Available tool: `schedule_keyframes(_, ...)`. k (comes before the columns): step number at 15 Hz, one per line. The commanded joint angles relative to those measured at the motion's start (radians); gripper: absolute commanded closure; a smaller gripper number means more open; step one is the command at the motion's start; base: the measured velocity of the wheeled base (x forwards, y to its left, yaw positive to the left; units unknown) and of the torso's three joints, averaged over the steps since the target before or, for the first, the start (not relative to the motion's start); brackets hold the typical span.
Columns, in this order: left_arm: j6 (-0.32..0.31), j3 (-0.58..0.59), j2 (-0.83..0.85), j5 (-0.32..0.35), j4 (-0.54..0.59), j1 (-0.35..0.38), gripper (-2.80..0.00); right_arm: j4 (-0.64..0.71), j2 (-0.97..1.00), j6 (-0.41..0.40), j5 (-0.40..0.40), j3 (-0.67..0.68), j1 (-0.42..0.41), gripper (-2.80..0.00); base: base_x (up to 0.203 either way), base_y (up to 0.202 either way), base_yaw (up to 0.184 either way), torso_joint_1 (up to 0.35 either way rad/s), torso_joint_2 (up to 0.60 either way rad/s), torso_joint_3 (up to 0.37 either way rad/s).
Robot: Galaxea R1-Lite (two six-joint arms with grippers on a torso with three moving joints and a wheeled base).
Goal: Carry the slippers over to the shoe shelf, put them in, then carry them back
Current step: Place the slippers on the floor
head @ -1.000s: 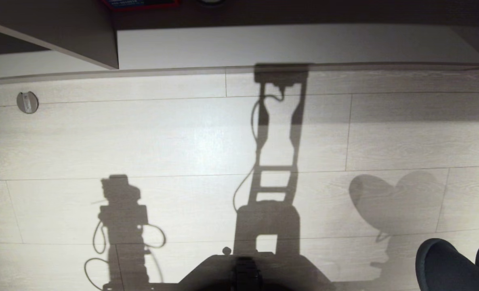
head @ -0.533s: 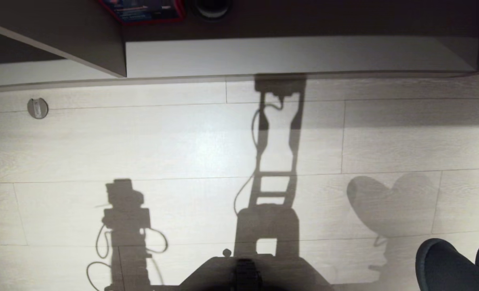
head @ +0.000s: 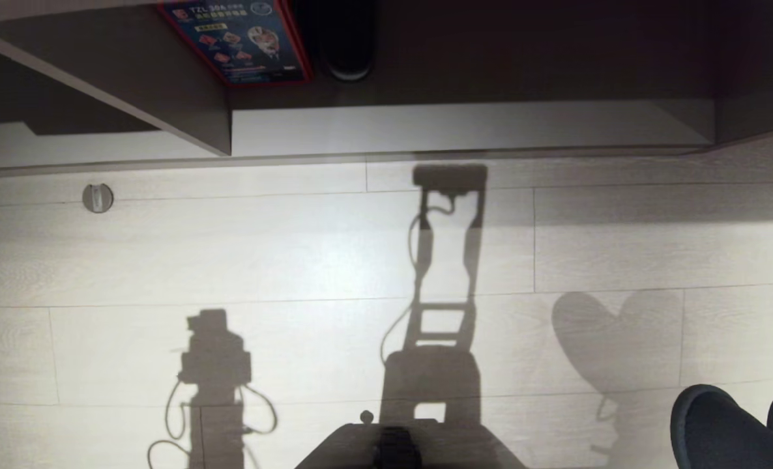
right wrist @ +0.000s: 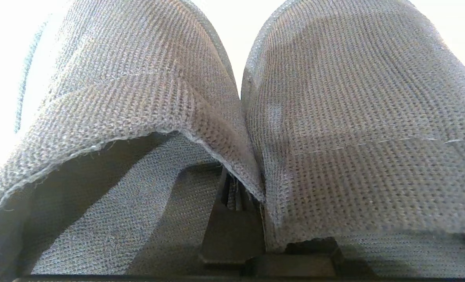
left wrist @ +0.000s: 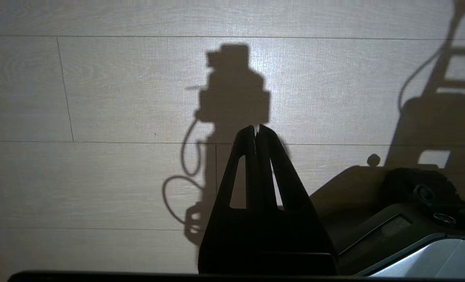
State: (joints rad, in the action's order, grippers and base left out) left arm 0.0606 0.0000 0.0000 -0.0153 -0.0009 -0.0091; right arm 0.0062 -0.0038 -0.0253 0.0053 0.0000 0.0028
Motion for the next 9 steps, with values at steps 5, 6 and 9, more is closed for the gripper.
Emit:
schedule_keyframes(5,0.001,0.000,0.002,0.000,-0.001,0.000,0.00,0.000,0.001,-0.001,0.001,0.002,0.000,0.00,0.000,0.000,0.000,0.001,0.00,0.202)
schedule_keyframes(6,0.001,0.000,0.002,0.000,-0.001,0.000,0.00,0.000,0.001,-0.001,0.001,0.002,0.000,0.00,0.000,0.000,0.000,-0.002,0.01,0.211)
schedule_keyframes(9,0.001,0.000,0.002,0.000,0.001,0.000,0.00,0.000,0.001,-0.001,0.001,0.002,0.000,0.00,0.000,0.000,0.000,0.001,0.00,0.197)
